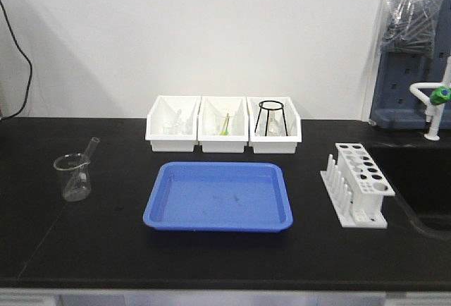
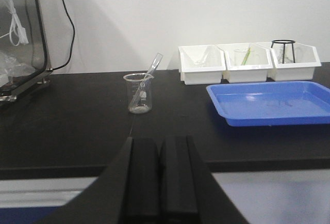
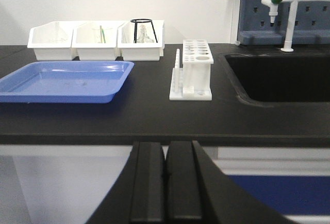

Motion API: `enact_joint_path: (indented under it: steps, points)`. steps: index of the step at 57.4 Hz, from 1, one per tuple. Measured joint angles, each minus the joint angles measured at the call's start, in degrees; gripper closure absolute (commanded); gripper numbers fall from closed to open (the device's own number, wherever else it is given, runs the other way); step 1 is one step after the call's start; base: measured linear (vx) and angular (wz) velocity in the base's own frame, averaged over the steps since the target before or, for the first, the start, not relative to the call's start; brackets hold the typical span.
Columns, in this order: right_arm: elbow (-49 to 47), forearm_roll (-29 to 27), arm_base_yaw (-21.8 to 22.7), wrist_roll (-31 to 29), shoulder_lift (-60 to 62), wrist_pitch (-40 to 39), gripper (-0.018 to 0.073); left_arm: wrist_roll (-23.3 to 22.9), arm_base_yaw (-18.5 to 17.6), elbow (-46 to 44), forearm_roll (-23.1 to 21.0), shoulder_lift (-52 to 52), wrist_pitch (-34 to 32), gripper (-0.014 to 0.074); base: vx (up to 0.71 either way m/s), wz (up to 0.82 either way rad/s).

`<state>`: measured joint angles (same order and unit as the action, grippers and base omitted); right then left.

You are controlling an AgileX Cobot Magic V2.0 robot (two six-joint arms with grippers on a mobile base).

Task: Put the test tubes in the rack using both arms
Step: 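Drive the base forward toward the bench with the white bins, then move the left gripper toward the clear test tube in the glass beaker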

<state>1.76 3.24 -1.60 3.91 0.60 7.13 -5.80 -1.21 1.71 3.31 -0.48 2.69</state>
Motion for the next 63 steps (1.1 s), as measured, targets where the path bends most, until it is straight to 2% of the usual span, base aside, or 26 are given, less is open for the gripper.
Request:
enact_joint_path:
  steps: [36,63]
  points:
    - [0.0,0.0,0.0,0.0,0.0,0.0,0.0566,0.0,0.0,0.0,0.0,0.0,0.0,0.0614,0.37,0.01]
    - [0.0,0.0,0.0,0.0,0.0,0.0,0.0566,0.0,0.0,0.0,0.0,0.0,0.0,0.0614,0.24,-0.05]
